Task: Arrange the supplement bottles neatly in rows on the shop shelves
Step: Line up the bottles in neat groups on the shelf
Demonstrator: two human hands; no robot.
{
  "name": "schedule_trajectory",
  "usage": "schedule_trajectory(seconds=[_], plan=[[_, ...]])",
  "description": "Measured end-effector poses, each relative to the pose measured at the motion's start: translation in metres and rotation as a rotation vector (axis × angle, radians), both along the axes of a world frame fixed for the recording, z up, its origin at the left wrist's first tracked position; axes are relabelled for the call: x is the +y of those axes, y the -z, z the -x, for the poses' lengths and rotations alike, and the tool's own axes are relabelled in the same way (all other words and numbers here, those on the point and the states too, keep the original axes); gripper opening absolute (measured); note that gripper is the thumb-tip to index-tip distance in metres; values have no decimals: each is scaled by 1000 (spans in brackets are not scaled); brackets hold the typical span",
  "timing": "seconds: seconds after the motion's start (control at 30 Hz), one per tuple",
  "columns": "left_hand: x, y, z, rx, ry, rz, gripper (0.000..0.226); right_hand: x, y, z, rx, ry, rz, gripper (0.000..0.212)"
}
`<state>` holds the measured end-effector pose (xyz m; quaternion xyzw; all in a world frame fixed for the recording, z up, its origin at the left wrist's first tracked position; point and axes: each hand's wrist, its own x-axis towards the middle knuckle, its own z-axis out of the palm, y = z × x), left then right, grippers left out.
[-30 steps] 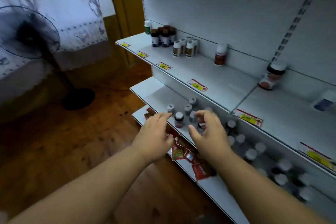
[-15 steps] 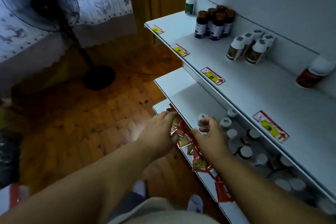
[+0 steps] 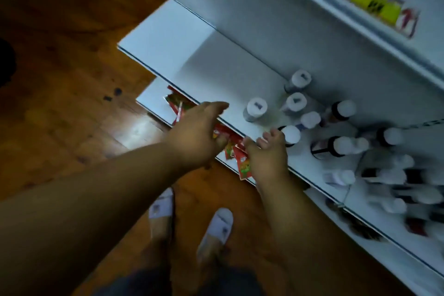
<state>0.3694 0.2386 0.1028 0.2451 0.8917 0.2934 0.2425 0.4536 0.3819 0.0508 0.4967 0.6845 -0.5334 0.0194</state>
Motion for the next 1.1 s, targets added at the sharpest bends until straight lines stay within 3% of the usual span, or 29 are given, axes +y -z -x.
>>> schedule_trajectory(seconds=[0.27,0.5,0.67,0.8,0.97,1.1], plan=[[32,120,22,-69,-108,-80,63,36,119,74,107,77,-211,104],[41,156,30,-88,-133,-149,70,44,135,80,285,69,-187,63],[0,87,-3,-321,-257,-289,62,12,67,25,374,85,219,45],[-38,-8,-46,-463,-357,-330,91,-28,-46,-17,429,94,447,47],[-59,-123,-90,-545,-219,-400,63,-58,-184,-63,511,88,536,43],[-64,-180,-104,-570,3,-383,68,-63,-264,-102,641,185,544,39]])
